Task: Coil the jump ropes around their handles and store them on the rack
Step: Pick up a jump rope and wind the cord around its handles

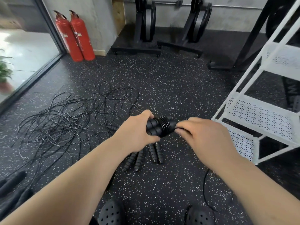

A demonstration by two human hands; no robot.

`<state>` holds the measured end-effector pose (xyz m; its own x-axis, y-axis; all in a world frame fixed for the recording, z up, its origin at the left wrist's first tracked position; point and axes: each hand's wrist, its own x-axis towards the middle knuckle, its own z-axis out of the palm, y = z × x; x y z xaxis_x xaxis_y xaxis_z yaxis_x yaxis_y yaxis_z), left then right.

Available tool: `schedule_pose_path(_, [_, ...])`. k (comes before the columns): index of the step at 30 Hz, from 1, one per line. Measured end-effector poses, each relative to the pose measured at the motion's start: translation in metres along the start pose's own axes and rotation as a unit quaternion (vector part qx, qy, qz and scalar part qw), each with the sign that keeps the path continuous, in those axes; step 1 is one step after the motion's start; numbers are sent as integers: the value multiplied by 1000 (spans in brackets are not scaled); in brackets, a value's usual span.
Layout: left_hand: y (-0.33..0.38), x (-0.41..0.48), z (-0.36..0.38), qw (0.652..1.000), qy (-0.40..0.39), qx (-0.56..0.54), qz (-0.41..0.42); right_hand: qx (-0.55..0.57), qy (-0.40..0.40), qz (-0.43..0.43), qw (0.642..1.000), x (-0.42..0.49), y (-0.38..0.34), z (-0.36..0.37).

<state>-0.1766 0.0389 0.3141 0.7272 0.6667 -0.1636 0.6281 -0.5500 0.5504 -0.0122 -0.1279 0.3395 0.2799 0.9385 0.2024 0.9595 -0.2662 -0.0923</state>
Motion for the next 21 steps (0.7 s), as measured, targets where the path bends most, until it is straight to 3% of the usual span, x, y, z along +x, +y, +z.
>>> schedule_pose_path(7, [12,-5,7,983,-73,97,136,28,-35,-22,999,8,14,-2])
schedule_pose_path(10, [21,-11,7,971,-101,110,187,113,-69,2,991,11,25,0])
schedule_pose_path(15, [31,-21,6,962,-134,102,215,350,-203,74,912,13,45,-6])
schedule_pose_path(21, [39,-26,-5,965,-172,-22,199,489,-220,115,836,11,58,-10])
